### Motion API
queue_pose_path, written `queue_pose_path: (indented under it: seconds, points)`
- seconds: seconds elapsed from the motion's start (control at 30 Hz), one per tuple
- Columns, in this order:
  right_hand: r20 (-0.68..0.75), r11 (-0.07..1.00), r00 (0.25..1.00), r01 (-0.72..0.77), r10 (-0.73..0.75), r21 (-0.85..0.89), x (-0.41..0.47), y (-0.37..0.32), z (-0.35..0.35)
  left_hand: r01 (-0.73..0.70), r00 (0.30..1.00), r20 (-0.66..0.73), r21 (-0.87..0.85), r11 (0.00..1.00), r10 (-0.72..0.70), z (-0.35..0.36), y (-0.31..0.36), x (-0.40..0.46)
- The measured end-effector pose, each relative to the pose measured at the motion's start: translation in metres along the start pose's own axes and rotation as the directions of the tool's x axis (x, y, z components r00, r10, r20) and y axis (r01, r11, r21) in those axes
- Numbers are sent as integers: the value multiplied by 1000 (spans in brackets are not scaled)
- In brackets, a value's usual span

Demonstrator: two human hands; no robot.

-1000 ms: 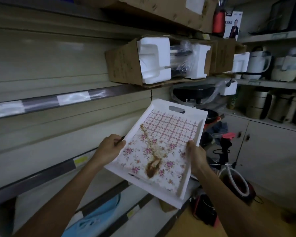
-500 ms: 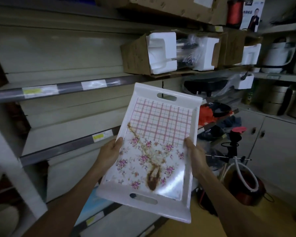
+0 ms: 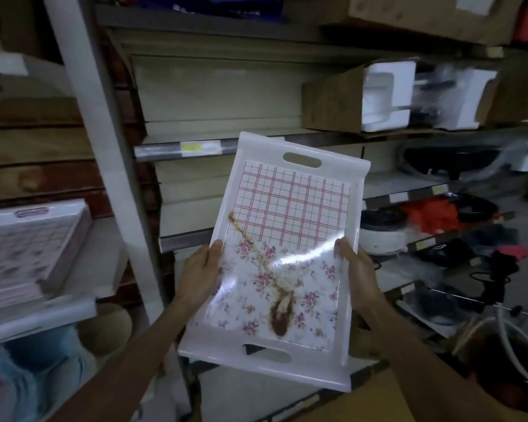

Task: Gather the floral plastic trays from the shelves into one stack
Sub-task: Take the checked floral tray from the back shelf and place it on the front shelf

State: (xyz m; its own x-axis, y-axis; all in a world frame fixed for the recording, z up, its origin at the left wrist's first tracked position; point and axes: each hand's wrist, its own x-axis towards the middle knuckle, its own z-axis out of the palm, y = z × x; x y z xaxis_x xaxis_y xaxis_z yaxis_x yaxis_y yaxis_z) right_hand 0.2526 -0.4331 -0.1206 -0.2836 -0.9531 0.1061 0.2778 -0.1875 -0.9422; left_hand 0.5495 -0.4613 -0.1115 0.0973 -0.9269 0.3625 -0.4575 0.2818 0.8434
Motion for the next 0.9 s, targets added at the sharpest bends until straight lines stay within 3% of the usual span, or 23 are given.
queue_pose_path:
  seconds: [0.57,0.9]
  points:
    - [275,995,956,-99,99,-14,-93,61,271,75,942,-321,-80,994,-97,-276,-82,-83]
    - [446,988,885,-154,131,14,-125,75,390,191,894,-400,-65,979,-201,-387,-121,-103]
